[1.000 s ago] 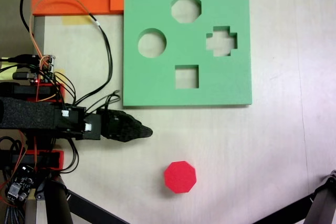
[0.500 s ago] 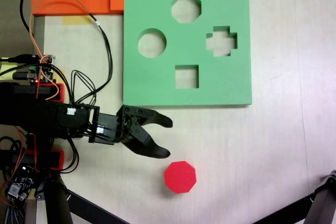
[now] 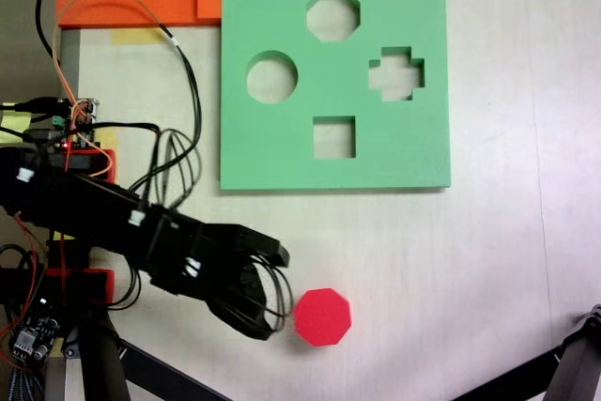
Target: Put the octagonal pillar block into the corresponding hole
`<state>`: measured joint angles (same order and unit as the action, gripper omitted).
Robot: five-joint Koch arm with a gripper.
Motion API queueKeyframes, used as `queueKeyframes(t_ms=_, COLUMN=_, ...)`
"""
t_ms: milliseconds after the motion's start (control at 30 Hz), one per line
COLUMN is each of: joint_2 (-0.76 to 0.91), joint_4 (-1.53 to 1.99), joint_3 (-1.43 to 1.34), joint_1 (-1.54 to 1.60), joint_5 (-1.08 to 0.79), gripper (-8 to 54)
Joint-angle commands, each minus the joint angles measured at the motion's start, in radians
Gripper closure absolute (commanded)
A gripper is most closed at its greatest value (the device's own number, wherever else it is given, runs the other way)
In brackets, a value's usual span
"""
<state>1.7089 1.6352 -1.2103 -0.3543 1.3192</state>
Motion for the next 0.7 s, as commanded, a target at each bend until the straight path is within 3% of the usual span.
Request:
queueKeyframes(t_ms=0, joint_2=-0.031, joint_4=0.078, joint_3=0.023, joint_1=-0.014, joint_5=-0.009, gripper=-3.4)
queueKeyframes(t_ms=67, joint_2=-0.074, joint_4=0.072, joint_3=0.037, joint_1=-0.014, joint_5=-0.023, gripper=-6.7)
queueKeyframes(t_ms=400, joint_2=-0.327, joint_4=-0.026, joint_3=0.038, joint_1=-0.008, joint_5=-0.1, gripper=-6.7)
queueKeyframes(t_ms=667, joint_2=-0.439, joint_4=-0.107, joint_3=0.037, joint_1=-0.002, joint_5=-0.101, gripper=-6.7)
